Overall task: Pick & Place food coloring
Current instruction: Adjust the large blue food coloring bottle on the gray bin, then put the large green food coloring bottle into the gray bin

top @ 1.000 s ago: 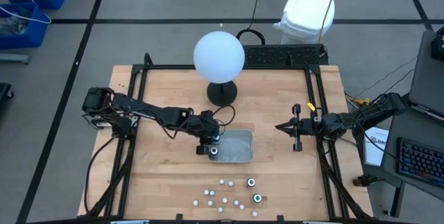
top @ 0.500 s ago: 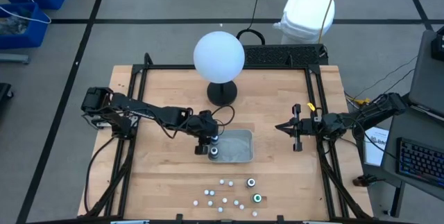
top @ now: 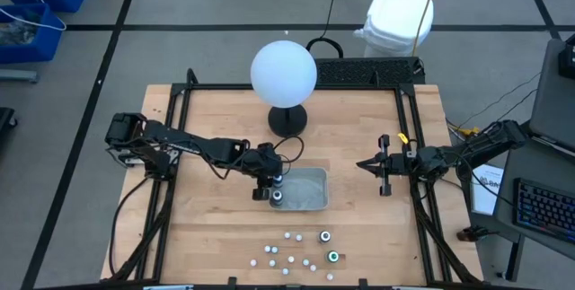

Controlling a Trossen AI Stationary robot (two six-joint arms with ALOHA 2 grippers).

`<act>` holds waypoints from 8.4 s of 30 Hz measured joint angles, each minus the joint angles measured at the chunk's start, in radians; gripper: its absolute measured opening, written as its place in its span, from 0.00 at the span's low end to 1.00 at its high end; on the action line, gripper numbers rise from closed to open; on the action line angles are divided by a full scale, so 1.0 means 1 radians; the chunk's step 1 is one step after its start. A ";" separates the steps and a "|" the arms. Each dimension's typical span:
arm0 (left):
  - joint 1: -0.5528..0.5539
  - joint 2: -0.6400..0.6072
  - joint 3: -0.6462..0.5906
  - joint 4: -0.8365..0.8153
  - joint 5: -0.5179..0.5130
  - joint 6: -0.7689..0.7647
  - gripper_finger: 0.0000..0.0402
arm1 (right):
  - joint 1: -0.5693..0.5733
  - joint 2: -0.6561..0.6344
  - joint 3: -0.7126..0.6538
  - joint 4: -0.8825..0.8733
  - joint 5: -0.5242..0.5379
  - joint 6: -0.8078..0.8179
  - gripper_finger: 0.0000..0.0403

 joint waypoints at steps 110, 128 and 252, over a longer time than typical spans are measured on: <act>-0.193 -0.815 -0.740 0.731 -0.338 0.106 0.05 | 0.730 1.284 1.091 -0.502 0.761 0.444 0.01; -0.193 -0.815 -0.740 0.721 -0.337 0.135 0.09 | 0.706 1.293 0.760 0.153 0.490 0.328 0.50; -0.195 -0.814 -0.740 0.539 -0.340 -0.042 0.09 | -0.102 1.334 0.801 0.137 -0.055 0.212 0.29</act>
